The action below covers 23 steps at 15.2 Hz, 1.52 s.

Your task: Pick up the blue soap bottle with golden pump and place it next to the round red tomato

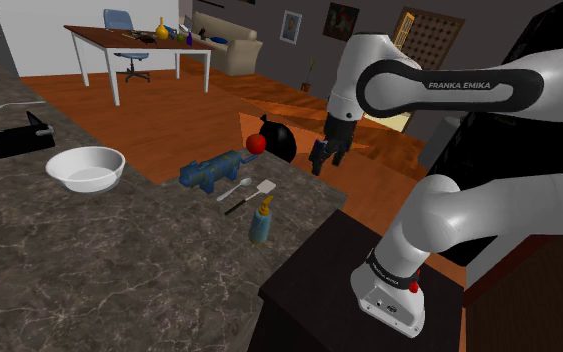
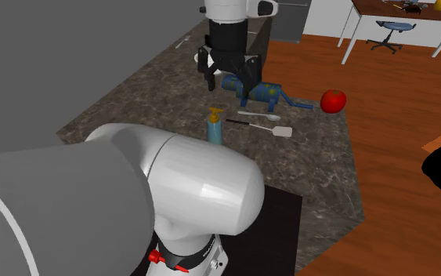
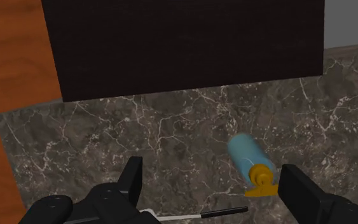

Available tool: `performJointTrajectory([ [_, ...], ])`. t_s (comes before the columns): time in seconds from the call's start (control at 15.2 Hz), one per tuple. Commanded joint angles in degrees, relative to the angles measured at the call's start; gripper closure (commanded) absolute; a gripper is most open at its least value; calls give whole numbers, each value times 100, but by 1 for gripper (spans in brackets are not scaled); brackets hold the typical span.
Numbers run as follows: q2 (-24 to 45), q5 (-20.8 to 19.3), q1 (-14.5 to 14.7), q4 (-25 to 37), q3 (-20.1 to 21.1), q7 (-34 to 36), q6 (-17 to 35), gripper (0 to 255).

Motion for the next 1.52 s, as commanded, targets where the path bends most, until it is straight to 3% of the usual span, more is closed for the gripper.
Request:
performJointTrajectory([
  [0.0,70,162,67,-322,183,294,604,0],
  [0.4,793,572,249,-1063,770,1123,2613,0],
  [0.59,1516,708,265,-1231,1130,1584,3774,0],
  [0.79,2441,677,98,-1240,1590,2137,4980,0],
  [0.99,3360,260,-469,-1115,2268,2884,6027,0],
  [1.25,3904,-276,-1097,-1050,2716,3253,6520,0],
  [1.45,4314,-1111,-2008,-964,3376,3843,6857,0],
])
